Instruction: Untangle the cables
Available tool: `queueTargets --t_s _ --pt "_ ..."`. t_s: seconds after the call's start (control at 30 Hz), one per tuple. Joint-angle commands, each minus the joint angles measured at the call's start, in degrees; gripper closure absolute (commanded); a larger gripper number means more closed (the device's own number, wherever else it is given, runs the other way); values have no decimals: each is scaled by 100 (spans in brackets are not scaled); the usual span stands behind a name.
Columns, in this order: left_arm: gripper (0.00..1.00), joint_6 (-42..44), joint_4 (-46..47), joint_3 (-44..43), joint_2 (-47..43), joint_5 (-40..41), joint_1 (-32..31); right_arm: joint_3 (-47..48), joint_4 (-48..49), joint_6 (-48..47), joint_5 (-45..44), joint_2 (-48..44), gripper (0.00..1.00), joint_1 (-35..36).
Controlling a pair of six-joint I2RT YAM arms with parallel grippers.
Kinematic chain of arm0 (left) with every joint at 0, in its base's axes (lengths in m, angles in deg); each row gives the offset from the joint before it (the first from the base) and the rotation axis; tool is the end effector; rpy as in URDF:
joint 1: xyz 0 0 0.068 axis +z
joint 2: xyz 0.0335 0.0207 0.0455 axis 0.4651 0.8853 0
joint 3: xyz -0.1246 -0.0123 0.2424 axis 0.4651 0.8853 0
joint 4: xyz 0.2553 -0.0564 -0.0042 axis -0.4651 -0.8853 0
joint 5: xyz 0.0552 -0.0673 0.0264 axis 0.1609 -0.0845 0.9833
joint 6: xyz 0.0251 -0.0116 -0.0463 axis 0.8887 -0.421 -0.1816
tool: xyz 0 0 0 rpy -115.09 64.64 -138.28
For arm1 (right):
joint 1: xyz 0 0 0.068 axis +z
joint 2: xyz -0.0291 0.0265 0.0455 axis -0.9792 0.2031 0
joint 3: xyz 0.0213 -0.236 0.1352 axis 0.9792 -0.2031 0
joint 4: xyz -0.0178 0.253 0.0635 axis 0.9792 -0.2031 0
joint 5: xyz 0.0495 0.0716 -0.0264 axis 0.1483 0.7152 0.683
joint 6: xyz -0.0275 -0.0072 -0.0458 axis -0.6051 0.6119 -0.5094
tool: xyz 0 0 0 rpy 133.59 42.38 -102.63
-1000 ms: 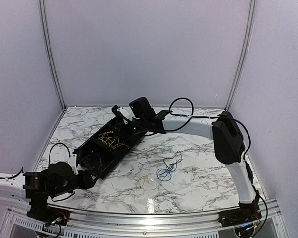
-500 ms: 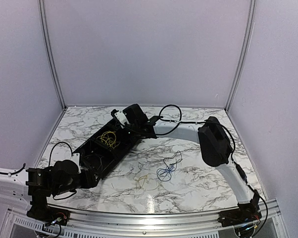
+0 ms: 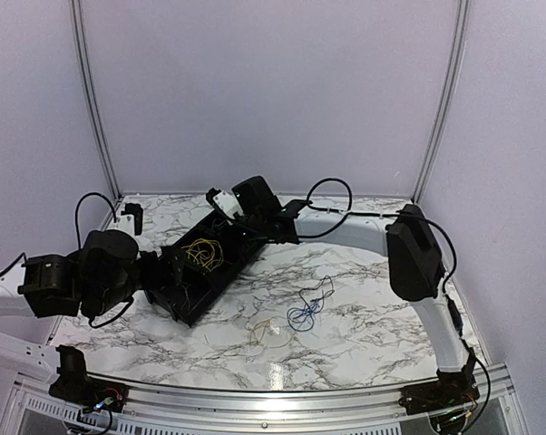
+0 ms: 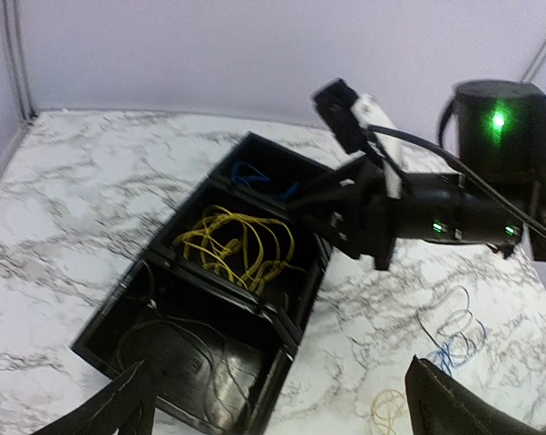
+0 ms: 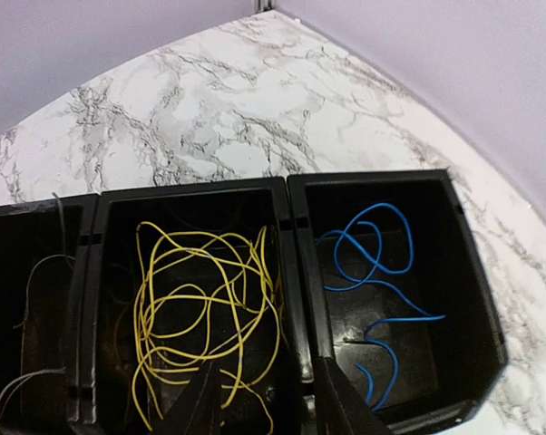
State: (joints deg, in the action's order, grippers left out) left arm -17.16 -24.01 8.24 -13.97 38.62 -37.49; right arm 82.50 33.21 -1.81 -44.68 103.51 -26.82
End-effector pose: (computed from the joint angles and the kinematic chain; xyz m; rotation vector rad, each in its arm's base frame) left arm 0.1050 -0.1717 0.2959 -0.0094 1.9731 -0.4782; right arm 0.3392 0.4268 0.2117 -0.9907 1.9920 0.5176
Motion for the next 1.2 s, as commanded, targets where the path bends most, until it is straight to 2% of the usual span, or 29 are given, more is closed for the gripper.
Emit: queueTargets --t_s 0.0,0.13,0.2,0.23,0.27,0.3,0.4,0.5,0.57,0.63,0.77,1.0,1.17 --pt "1 373 -666 -588 -123 1706 -22 -317 -4 -247 -53 -957 61 -106" --pt "1 189 -546 -1095 -40 2719 14 -932 1 -391 301 -1668 55 -330" --pt "1 194 -236 -1092 -155 2682 176 -1323 -4 -551 569 -2073 53 -487" --pt "2 1032 416 -923 -256 2206 272 -1538 -6 -685 752 -2317 52 -574" --pt "10 2062 1114 -741 -330 1419 321 -1914 -5 -895 971 -2568 51 -645" --pt "17 2696 1426 -669 -289 748 339 -2262 -17 -1176 1221 -2835 50 -706" --pt "33 2839 550 -1241 556 -932 538 -3429 -197 -2200 1871 -3731 49 -731" --pt "50 2545 36 -1474 1526 -2370 545 -4561 -381 -2590 2235 -4588 48 -728" --pt "53 2021 147 -1305 1960 -2962 544 -5218 -434 -2725 2392 -5065 47 -733" --pt "53 1572 251 -1192 2317 -3344 536 -5733 -470 -2983 2483 -5459 45 -711" --pt "54 1053 271 -1057 2854 -4149 532 -6300 -442 -3531 2055 -5816 44 -644" --pt "52 398 638 -1009 3643 -5181 536 -6560 -170 -4612 1534 -5613 43 -205" --pt "51 112 711 -1182 4147 -5539 553 -6583 243 -4865 1480 -5374 42 46"
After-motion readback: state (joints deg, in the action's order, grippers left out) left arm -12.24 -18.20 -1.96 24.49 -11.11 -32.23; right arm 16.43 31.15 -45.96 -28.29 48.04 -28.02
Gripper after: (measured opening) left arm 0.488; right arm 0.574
